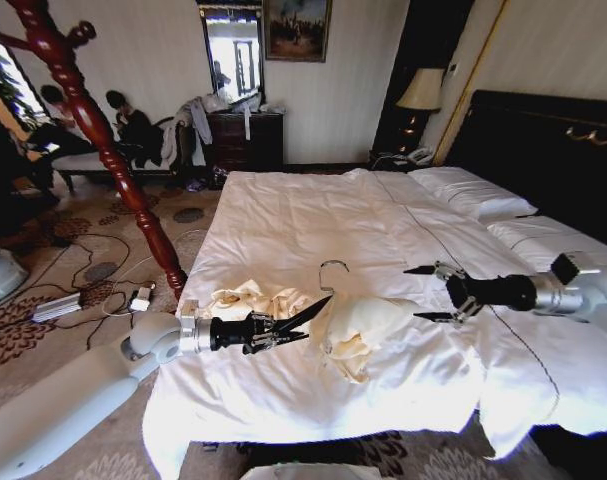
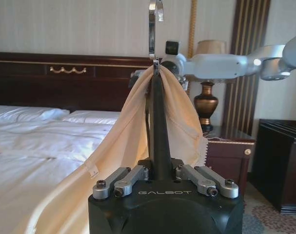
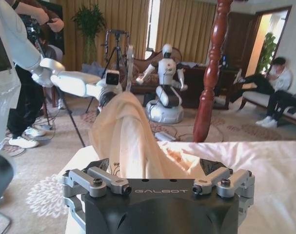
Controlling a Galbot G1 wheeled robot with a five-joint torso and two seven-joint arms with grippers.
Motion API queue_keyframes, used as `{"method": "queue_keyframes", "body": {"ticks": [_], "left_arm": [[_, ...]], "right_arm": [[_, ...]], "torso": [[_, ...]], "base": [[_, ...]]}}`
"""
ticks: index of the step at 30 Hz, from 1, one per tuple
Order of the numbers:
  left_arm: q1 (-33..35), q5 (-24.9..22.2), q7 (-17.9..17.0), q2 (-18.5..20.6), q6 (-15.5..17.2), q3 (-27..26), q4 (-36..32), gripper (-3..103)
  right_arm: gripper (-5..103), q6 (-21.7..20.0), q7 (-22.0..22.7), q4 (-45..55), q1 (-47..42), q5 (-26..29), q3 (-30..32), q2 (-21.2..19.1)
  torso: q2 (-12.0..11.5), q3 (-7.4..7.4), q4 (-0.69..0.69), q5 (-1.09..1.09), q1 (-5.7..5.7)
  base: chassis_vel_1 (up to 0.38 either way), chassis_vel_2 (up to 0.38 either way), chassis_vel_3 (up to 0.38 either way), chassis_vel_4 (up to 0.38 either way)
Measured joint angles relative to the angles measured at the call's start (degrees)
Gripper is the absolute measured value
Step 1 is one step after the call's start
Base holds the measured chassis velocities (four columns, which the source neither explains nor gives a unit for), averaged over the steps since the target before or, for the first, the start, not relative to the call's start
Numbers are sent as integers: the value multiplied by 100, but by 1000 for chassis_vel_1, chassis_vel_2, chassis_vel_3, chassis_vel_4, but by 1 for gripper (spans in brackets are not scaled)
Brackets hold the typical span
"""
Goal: Pick up the clothes from the bed and hang them on the clothes hanger.
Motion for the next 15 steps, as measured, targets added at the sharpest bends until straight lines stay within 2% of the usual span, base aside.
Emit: {"method": "queue_keyframes", "body": {"ticks": [14,15], "left_arm": [[-992,-157,13,-316,25,994,302,18],[-1088,-184,5,-345,26,1089,337,18]], "right_arm": [[100,-112,132,107,-49,-63,-197,-50],[103,-125,119,125,-54,-65,-213,-47]], "torso": [[0,0,0,-1,0],[0,0,0,0,0]], "base": [[0,0,0,0],[0,0,0,0]]}}
